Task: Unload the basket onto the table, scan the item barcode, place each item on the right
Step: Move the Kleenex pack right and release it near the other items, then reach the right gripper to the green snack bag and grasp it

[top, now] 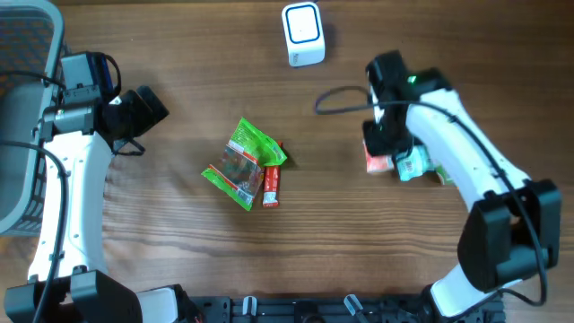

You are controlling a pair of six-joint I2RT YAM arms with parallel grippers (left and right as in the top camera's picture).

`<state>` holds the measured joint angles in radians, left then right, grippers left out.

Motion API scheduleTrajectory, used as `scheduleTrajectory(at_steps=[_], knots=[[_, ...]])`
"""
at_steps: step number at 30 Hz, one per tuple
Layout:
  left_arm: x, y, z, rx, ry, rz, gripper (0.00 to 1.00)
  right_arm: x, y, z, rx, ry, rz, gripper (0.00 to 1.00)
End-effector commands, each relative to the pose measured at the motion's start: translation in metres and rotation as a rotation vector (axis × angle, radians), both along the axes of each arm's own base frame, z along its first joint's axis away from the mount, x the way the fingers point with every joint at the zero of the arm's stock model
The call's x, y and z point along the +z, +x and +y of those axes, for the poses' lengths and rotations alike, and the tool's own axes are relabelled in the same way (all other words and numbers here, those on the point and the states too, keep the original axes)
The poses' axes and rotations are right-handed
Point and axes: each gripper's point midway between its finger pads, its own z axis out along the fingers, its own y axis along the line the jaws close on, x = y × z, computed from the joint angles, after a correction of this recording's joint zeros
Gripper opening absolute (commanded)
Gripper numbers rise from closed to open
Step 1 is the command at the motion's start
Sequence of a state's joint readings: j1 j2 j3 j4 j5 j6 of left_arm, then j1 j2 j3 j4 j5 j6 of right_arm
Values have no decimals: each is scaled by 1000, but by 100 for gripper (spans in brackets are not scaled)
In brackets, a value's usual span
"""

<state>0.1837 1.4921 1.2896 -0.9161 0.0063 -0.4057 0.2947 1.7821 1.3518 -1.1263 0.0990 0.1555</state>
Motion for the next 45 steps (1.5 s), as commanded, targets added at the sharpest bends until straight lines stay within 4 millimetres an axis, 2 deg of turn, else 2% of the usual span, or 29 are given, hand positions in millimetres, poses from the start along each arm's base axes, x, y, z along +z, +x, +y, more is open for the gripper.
scheduleTrajectory(at_steps=[1, 2, 3, 5, 6, 8, 9, 10, 11, 12, 13, 14, 15, 17, 18, 19, 20, 22, 24, 28, 30, 33, 35, 36, 42, 45], knots=[[4, 1, 1, -5, 3, -14, 100, -22, -11, -26, -54, -128, -2, 32], [4, 1, 1, -5, 3, -14, 100, -26, -10, -25, -54, -124, -12, 51], [4, 1, 1, -5, 3, -14, 100, -26, -7, -24, -55, -121, -24, 60], [4, 1, 1, -5, 3, -14, 100, -18, 3, -21, -58, -109, -58, 72], [4, 1, 1, -5, 3, -14, 100, -8, 9, -19, -58, -104, -73, 76], [4, 1, 1, -5, 3, -14, 100, 20, 20, -3, -46, -46, -100, 73], [4, 1, 1, -5, 3, -14, 100, 31, 22, 16, -29, 36, -105, 71], [4, 1, 1, -5, 3, -14, 100, 44, 23, 47, 3, 168, -109, 67], [4, 1, 1, -5, 3, -14, 100, 53, 19, 87, 58, 311, -112, 64], [4, 1, 1, -5, 3, -14, 100, 54, 17, 102, 62, 346, -114, 61], [4, 1, 1, -5, 3, -14, 100, 54, 15, 115, 58, 360, -121, 59], [4, 1, 1, -5, 3, -14, 100, 50, 10, 141, 71, 379, -143, 56], [4, 1, 1, -5, 3, -14, 100, 46, 7, 155, 68, 377, -159, 53], [4, 1, 1, -5, 3, -14, 100, 28, -1, 192, 57, 354, -210, 42], [4, 1, 1, -5, 3, -14, 100, 21, -5, 206, 76, 362, -220, 42], [4, 1, 1, -5, 3, -14, 100, 15, -10, 222, 111, 380, -229, 50], [4, 1, 1, -5, 3, -14, 100, 10, -14, 237, 134, 394, -233, 68], [4, 1, 1, -5, 3, -14, 100, 3, -18, 266, 201, 434, -265, 70], [4, 1, 1, -5, 3, -14, 100, 1, -13, 288, 369, 452, -329, 70], [4, 1, 1, -5, 3, -14, 100, 3, 10, 286, 523, 351, -467, 74], [4, 1, 1, -5, 3, -14, 100, 10, 18, 293, 650, 332, -530, 75], [4, 1, 1, -5, 3, -14, 100, 8, 24, 298, 762, 300, -569, 85], [4, 1, 1, -5, 3, -14, 100, 2, 28, 295, 771, 265, -575, 95], [4, 1, 1, -5, 3, -14, 100, -8, 36, 288, 752, 221, -574, 99], [4, 1, 1, -5, 3, -14, 100, -44, 47, 278, 726, 204, -523, 100], [4, 1, 1, -5, 3, -14, 100, -57, 39, 285, 747, 253, -475, 99]])
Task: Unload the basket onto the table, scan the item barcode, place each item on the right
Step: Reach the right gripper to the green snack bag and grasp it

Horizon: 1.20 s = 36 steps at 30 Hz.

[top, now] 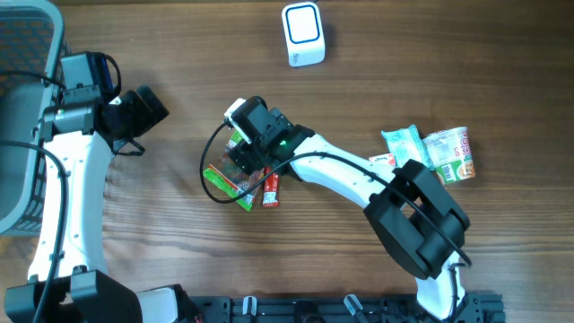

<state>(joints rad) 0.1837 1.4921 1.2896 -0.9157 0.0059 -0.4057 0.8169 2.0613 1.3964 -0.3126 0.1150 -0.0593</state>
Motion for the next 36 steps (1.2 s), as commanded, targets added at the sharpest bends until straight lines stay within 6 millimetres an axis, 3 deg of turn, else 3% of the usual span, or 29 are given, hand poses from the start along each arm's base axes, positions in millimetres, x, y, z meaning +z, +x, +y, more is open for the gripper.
scheduleTrajectory(at_steps=[1, 4, 9, 14, 16, 17, 18, 20, 22, 24, 29, 31, 34, 36], knots=[[4, 1, 1, -5, 3, -14, 100, -21, -15, 11, 73, 23, 80, 99], [4, 1, 1, -5, 3, -14, 100, -26, -29, 20, 121, 67, 152, 96], [4, 1, 1, -5, 3, -14, 100, -33, -42, 15, 124, 55, 221, 80], [4, 1, 1, -5, 3, -14, 100, -49, -56, 14, 42, 83, 340, 79], [4, 1, 1, -5, 3, -14, 100, -47, -66, 20, 69, 120, 392, 72], [4, 1, 1, -5, 3, -14, 100, -47, -68, 22, 76, 128, 401, 65], [4, 1, 1, -5, 3, -14, 100, -47, -67, 22, 76, 128, 400, 52], [4, 1, 1, -5, 3, -14, 100, -47, -68, 21, 68, 129, 405, 5], [4, 1, 1, -5, 3, -14, 100, -43, -67, 22, 57, 138, 407, 4], [4, 1, 1, -5, 3, -14, 100, -27, -63, 23, 62, 168, 389, 4], [4, 1, 1, -5, 3, -14, 100, 40, -45, 13, -79, 312, 372, 4], [4, 1, 1, -5, 3, -14, 100, 68, -51, 12, -47, 397, 426, 4], [4, 1, 1, -5, 3, -14, 100, 117, -48, -10, -63, 506, 455, 4], [4, 1, 1, -5, 3, -14, 100, 147, -39, -44, -173, 555, 458, 4]])
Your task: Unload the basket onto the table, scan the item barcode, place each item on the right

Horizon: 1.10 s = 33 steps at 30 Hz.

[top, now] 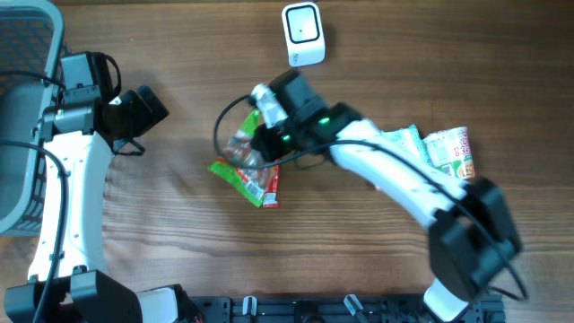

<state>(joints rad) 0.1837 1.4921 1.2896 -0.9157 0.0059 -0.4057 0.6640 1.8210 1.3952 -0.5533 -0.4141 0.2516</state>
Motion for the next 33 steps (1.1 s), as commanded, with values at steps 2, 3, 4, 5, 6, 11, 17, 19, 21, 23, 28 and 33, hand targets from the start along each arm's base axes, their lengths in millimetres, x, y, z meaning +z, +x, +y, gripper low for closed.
scheduleTrajectory(at_steps=[2, 3, 4, 5, 6, 11, 17, 19, 21, 23, 28, 33], knots=[[4, 1, 1, -5, 3, -14, 100, 79, 9, -72, -266, 135, 103, 4], [4, 1, 1, -5, 3, -14, 100, 86, 6, -89, -297, 138, 125, 4], [4, 1, 1, -5, 3, -14, 100, 90, -1, -99, -279, 136, 139, 4], [4, 1, 1, -5, 3, -14, 100, 92, -12, -110, -270, 140, 180, 4], [4, 1, 1, -5, 3, -14, 100, 94, -17, -116, -277, 144, 210, 4], [4, 1, 1, -5, 3, -14, 100, 127, -34, -118, -302, 249, 250, 4], [4, 1, 1, -5, 3, -14, 100, 146, -43, -144, -452, 204, 178, 4], [4, 1, 1, -5, 3, -14, 100, 146, -46, -145, -452, 199, 185, 4], [4, 1, 1, -5, 3, -14, 100, 143, -49, -146, -455, 192, 199, 4], [4, 1, 1, -5, 3, -14, 100, 143, -50, -146, -456, 189, 204, 4], [4, 1, 1, -5, 3, -14, 100, 140, -52, -147, -453, 175, 209, 4], [4, 1, 1, -5, 3, -14, 100, 118, -40, -170, -528, 8, 130, 4]])
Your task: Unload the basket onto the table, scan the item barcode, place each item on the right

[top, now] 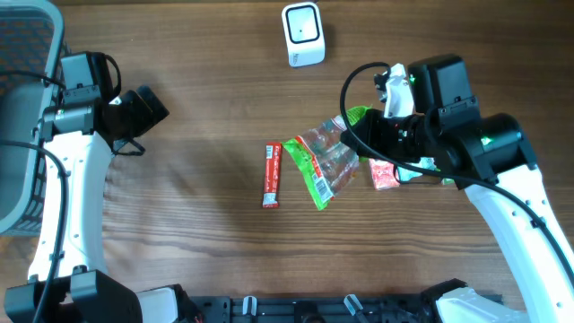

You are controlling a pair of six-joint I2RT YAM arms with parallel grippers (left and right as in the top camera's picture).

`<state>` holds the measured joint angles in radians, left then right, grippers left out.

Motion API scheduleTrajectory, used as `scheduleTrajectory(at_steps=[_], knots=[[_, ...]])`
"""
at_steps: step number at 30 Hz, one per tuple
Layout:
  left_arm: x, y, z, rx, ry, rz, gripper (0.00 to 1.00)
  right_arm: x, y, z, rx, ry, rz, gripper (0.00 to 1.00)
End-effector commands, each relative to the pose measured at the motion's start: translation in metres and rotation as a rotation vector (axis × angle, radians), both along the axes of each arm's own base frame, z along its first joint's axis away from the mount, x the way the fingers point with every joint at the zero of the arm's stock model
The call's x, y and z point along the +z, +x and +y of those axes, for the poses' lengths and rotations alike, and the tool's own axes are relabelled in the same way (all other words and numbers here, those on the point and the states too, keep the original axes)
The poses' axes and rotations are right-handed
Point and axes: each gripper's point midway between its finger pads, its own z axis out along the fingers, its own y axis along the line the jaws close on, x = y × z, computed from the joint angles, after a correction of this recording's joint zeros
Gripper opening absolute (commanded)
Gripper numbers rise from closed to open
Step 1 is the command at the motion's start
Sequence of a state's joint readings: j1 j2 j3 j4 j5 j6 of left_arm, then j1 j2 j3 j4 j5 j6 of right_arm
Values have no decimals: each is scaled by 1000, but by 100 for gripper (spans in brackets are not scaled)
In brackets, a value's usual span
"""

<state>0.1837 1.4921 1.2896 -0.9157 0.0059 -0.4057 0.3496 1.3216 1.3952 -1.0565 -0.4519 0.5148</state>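
A green snack bag (325, 161) with a clear window hangs tilted above the table's middle, right of centre. My right gripper (366, 135) is shut on its upper right corner. The white barcode scanner (303, 34) stands at the far edge, well above and left of the bag. A small red stick packet (273, 174) lies flat on the wood left of the bag. My left gripper (148, 106) hovers at the far left, away from everything; its jaws are hard to read from above.
More packets lie under my right arm: a red one (385, 174) and others mostly hidden. A grey mesh basket (25, 117) stands at the left edge. The right arm's black cable loops above the bag.
My right gripper has carried the green bag from the table's middle to the right, lifted off the red stick packet, which now lies alone. The left arm stayed put.
My right gripper was first over the packets at the right. Then it reached across to the green bag in the middle. It had the bag's upper end and the bag had shifted. Now the bag hangs from it further right.
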Motion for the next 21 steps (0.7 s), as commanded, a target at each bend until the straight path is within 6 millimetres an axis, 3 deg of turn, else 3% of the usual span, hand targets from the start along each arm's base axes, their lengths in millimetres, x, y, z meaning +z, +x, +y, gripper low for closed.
scheduleTrajectory(at_steps=[1, 8, 21], knots=[[4, 1, 1, -5, 3, -14, 100, -12, 5, -10, -28, -99, -20, 4], [4, 1, 1, -5, 3, -14, 100, -57, 9, -4, -9, -149, 67, 4], [4, 1, 1, -5, 3, -14, 100, -60, 19, -3, 24, -171, 23, 4]])
